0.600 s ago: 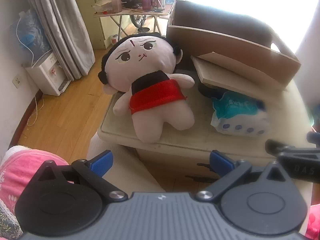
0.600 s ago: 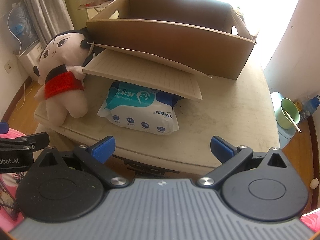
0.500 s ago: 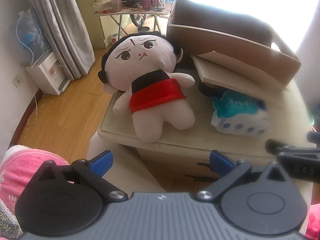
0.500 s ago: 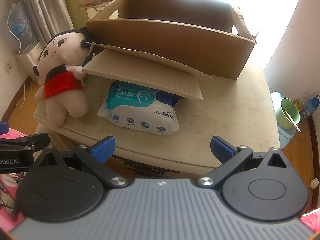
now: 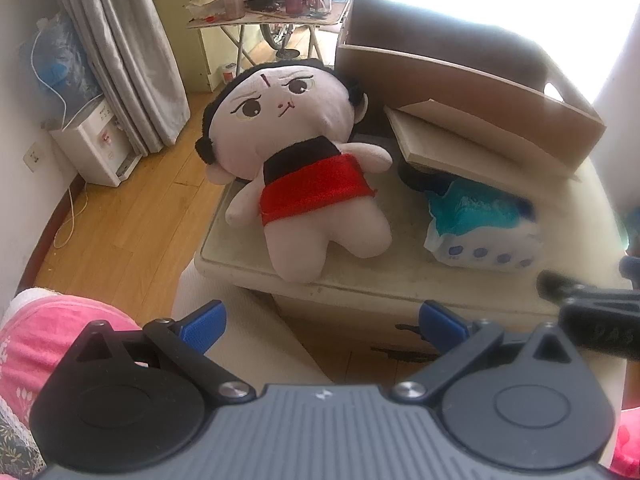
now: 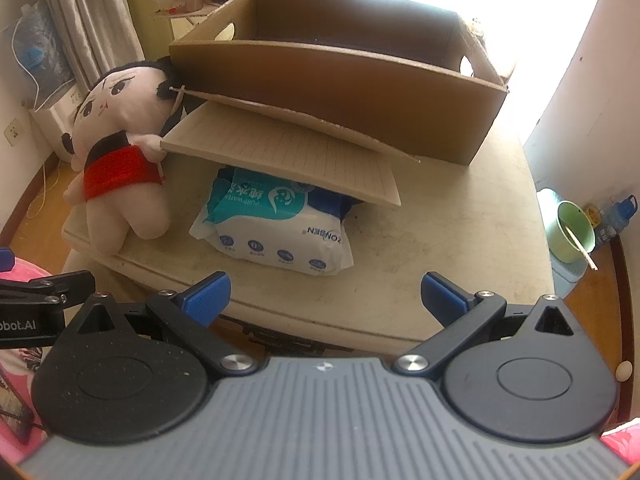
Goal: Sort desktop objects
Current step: 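Reach the right gripper down to the pink book under the box, then close the right gripper on the pink book edge and lift it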
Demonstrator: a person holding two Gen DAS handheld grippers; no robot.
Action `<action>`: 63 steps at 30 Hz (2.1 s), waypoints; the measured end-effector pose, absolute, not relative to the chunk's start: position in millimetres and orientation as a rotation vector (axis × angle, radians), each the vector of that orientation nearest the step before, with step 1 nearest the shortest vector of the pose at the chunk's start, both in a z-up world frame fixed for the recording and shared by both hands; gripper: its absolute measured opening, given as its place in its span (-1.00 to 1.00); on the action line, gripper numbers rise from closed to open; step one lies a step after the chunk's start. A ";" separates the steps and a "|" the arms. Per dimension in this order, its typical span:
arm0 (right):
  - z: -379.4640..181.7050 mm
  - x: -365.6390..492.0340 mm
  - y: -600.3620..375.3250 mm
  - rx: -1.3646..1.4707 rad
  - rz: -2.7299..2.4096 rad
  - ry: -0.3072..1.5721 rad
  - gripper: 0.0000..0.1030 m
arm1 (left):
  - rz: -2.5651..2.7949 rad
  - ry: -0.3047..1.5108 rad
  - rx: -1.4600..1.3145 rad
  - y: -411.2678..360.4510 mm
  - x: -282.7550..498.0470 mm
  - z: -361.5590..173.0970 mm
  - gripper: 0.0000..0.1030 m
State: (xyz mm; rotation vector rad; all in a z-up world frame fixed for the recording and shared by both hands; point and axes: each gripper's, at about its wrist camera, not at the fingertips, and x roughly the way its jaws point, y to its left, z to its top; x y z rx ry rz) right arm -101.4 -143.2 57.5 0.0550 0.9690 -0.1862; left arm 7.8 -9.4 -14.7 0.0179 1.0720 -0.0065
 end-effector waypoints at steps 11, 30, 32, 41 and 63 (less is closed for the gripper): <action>103.1 -95.0 -161.1 0.047 -0.243 0.784 0.98 | -0.065 0.909 0.019 -11.8 38.4 22.6 1.00; 43.2 -26.0 -284.9 0.553 -0.156 0.670 0.88 | -0.340 0.858 -0.240 -34.1 142.1 20.2 1.00; 21.0 -17.8 -289.6 0.615 -0.151 0.726 0.72 | -0.331 0.912 -0.192 -44.8 152.8 8.2 1.00; -26.9 -2.5 -289.9 0.788 -0.087 0.831 0.21 | -0.362 1.102 -0.085 -69.7 173.0 -27.9 1.00; -9.7 -4.3 -288.9 0.764 0.041 0.821 -0.20 | -0.367 1.189 0.002 -88.6 150.5 -35.8 1.00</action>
